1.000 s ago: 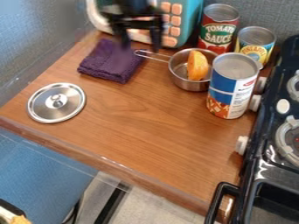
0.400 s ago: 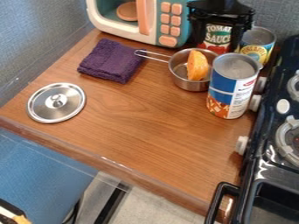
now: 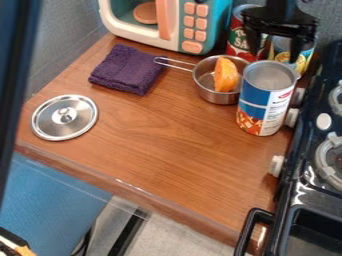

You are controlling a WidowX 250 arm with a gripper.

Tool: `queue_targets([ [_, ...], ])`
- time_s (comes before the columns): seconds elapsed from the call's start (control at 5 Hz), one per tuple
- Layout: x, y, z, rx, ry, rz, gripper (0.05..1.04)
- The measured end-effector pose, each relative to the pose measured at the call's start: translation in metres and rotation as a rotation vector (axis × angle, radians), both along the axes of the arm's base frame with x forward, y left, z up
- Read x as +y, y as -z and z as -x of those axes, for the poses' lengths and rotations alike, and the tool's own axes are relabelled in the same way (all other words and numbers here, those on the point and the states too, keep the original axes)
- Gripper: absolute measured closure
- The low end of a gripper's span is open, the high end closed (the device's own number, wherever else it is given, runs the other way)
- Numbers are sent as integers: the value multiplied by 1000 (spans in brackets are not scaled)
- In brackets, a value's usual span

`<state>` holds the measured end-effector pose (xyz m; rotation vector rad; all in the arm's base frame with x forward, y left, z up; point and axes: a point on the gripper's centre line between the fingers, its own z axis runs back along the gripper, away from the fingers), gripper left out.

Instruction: Move the can to the bottom side of the table

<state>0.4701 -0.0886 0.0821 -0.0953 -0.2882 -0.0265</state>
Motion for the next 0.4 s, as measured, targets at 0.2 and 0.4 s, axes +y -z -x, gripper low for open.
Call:
queue_targets([
  [0.2,-21,10,-1,16,41,0,83],
  [0.4,-40,12,4,17,104,-11,83],
])
